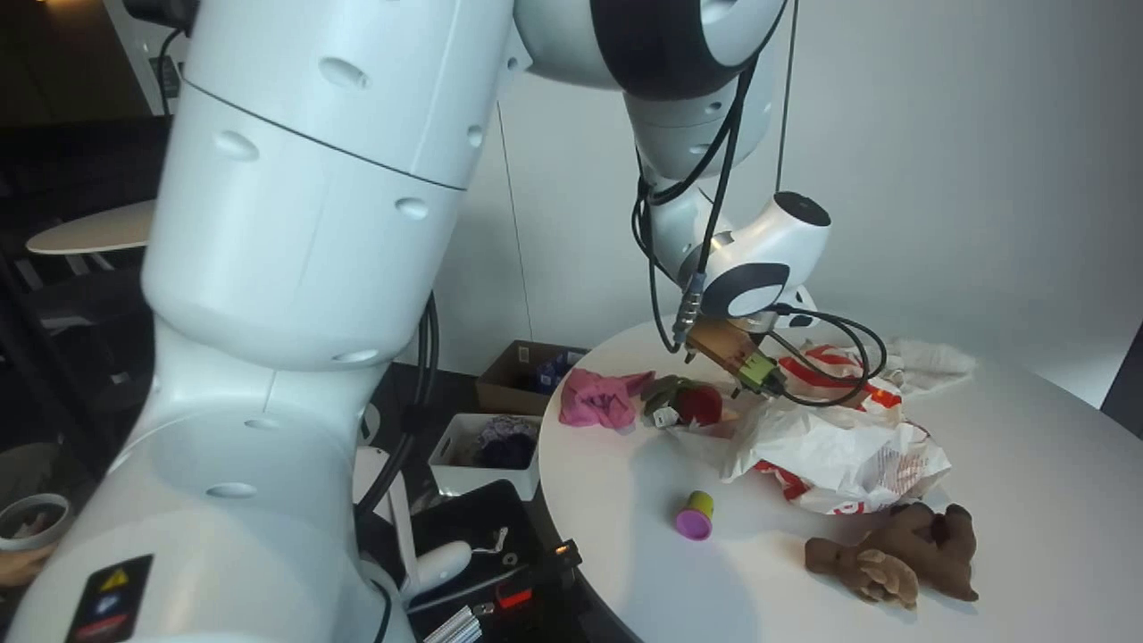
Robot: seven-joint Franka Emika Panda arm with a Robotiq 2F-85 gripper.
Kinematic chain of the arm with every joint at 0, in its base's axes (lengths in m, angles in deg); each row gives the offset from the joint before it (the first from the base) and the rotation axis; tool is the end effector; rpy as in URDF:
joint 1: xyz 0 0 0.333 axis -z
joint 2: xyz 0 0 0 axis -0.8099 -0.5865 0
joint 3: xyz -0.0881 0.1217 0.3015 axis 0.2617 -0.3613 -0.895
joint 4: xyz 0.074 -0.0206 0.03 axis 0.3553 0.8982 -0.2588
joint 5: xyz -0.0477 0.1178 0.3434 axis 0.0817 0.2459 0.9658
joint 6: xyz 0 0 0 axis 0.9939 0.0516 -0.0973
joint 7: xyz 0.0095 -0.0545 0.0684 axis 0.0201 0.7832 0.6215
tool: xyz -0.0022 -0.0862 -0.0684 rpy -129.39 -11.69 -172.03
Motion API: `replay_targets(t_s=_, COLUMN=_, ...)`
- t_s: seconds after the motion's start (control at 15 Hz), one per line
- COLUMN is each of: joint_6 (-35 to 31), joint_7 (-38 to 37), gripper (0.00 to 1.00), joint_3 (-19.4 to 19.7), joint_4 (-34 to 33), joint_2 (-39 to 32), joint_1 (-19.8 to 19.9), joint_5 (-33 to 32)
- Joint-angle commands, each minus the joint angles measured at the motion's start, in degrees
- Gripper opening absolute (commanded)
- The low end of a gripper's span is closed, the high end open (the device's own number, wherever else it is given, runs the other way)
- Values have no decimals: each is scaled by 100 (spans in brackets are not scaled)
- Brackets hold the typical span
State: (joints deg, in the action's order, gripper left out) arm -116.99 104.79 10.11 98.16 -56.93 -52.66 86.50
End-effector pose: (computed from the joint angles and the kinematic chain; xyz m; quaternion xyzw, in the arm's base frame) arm 0.5495 0.2188 0.2358 -0.9589 -0.1994 -0.0449 0.1970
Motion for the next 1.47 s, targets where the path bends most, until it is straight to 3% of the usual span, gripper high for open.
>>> replay_targets(t_s=0.0, joint_6=-121, joint_7=113, gripper=100, joint_3=124, joint_4=-640, joint_2=-713, joint_1=-23, joint_5=-110)
replay_targets(t_s=0.53, joint_6=-651, joint_7=-630, gripper=100, joint_3=1107, joint_4=-1119, joint_2=-1357, joint_1=-548, joint_5=-1331)
replay_targets(t_s=0.93, joint_6=-1415, joint_7=-1411, gripper=100, joint_3=2006, joint_4=-783, joint_2=-1121, joint_1=-1164, joint_5=-2284)
replay_targets(t_s=1.2, joint_6=-1930, joint_7=-1789, gripper=100, joint_3=2294, joint_4=-610, joint_2=-1031, joint_1=-1440, joint_5=-2517)
replay_targets(t_s=1.4, joint_6=-2326, joint_7=-2168, gripper=100, joint_3=2912, joint_4=-464, joint_2=-1001, joint_1=-1908, joint_5=-2647)
